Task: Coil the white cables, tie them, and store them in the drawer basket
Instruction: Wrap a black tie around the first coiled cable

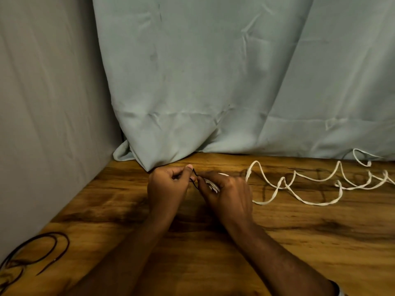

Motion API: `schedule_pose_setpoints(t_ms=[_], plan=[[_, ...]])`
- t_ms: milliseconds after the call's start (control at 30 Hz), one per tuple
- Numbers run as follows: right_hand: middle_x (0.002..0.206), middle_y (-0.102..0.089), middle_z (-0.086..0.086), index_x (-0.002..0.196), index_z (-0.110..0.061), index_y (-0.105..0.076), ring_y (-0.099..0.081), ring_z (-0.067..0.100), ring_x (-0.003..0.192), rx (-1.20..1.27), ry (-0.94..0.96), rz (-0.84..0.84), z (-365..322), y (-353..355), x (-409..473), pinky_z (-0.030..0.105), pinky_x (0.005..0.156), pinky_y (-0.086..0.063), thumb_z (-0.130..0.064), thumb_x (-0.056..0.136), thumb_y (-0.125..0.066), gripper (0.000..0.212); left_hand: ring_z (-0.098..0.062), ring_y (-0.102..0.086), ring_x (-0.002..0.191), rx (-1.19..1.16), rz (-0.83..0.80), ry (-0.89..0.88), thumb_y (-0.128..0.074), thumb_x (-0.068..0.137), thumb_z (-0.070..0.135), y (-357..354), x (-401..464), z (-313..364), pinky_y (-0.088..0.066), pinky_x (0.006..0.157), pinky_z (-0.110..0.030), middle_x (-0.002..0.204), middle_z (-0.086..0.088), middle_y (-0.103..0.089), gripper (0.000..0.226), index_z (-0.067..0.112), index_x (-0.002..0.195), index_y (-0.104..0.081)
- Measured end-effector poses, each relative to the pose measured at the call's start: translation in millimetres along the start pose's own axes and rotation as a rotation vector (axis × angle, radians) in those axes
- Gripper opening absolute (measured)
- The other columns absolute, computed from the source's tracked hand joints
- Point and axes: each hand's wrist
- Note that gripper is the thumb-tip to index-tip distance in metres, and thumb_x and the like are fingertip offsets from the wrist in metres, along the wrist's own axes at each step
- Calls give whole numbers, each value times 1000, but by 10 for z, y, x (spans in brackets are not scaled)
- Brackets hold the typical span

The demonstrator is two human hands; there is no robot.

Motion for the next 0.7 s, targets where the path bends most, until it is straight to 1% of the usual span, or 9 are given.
schedule_pose_setpoints(t_ms=[67,200,300,400,533,700], plan=[[95,-81,-9,112,-38,-79,-75,15,84,7,0,-9,5,-11,0,39,64,-57,-61,96,-50,40,4,-53,43,-9,6,11,-72,90,33,0,15,-14,-39,55,-23,50,19,-64,28,27,63,-76],[94,-81,-7,113,-39,-78,-75,16,84,11,-3,-22,10,-42,8,40,63,-56,-60,96,-52,37,3,-55,45,-13,0,12,-72,90,33,-3,33,-40,-46,58,-26,56,14,-69,29,24,64,-77],[95,-81,-9,111,-39,-79,-75,15,84,5,-1,-11,21,-26,4,38,63,-57,-61,95,-53,38,0,-56,46,-21,-22,8,-71,90,33,-15,25,-48,-54,60,-33,58,11,-71,27,22,66,-78],[98,-81,-10,111,-39,-79,-76,14,85,5,-4,-16,25,-6,7,37,64,-57,-62,94,-52,40,0,-57,47,-13,-32,6,-71,90,32,-11,22,-45,-55,61,-34,58,11,-71,26,24,67,-78],[95,-81,-10,110,-39,-79,-75,15,82,-27,-3,-5,25,1,3,35,62,-56,-62,92,-52,40,-1,-58,48,-17,-43,6,-71,90,33,-11,19,-35,-57,62,-36,60,13,-72,28,28,64,-76],[97,-81,-11,114,-42,-77,-75,15,85,-56,-2,-41,25,-13,-5,37,64,-56,-65,92,-45,46,-13,-62,53,-24,-67,58,-70,90,33,-38,-14,-44,-57,62,-41,60,7,-72,26,22,67,-78]])
Point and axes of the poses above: each hand's wrist, its own x-axis towards the middle knuckle, its own y-axis out of the back of the hand, z = x × y
